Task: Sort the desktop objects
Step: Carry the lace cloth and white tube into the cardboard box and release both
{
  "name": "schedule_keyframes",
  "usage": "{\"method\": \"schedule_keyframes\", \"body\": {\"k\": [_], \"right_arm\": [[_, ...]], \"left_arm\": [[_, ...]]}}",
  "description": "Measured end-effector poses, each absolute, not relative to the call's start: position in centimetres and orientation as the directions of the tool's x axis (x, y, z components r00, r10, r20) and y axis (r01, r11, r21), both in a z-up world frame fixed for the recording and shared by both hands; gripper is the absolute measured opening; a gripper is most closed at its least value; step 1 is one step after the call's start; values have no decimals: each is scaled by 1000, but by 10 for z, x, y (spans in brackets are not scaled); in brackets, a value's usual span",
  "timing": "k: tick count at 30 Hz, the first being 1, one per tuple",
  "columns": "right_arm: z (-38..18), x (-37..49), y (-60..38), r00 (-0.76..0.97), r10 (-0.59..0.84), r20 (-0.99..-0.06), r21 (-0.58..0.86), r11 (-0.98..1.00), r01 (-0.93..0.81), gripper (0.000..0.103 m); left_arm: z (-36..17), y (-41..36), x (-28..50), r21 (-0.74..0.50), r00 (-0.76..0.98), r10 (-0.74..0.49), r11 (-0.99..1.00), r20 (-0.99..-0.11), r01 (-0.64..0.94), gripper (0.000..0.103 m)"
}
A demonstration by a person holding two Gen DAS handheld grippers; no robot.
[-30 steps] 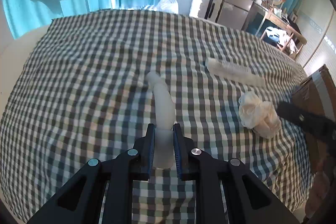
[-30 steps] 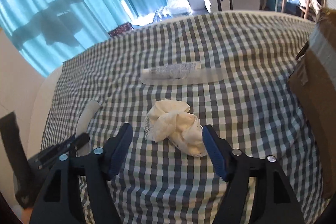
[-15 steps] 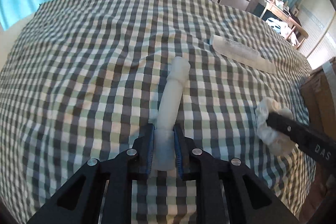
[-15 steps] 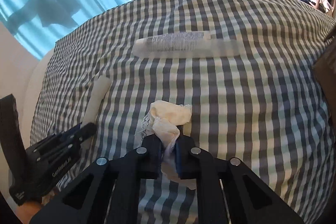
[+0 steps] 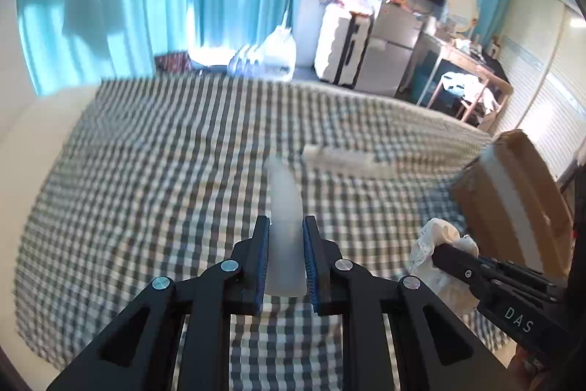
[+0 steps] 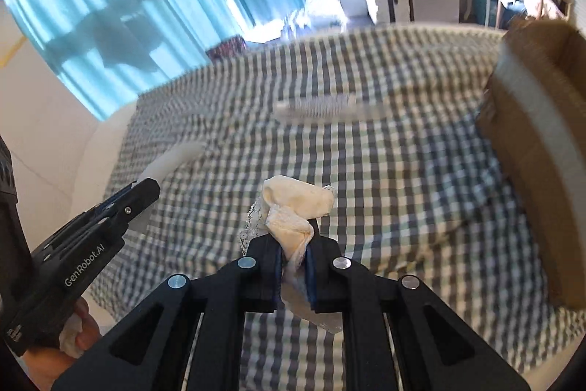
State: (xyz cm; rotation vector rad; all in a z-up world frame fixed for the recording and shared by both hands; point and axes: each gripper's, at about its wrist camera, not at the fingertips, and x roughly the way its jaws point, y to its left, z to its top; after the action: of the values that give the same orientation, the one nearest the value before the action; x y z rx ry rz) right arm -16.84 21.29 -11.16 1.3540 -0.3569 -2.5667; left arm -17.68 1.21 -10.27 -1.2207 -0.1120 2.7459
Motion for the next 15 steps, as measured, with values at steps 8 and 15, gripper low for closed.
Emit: {"method": "schedule_keyframes", "body": {"k": [8, 15], "right_arm": [[-35, -111, 223, -667, -271, -694, 295, -952, 80, 10], [15, -66, 256, -736, -227, -637, 268, -961, 64, 11]], "left_arm": [[-31, 36, -137, -72, -731, 172, -984, -661, -166, 18], [11, 83, -114, -79, -751, 240, -966, -615, -244, 18]]}}
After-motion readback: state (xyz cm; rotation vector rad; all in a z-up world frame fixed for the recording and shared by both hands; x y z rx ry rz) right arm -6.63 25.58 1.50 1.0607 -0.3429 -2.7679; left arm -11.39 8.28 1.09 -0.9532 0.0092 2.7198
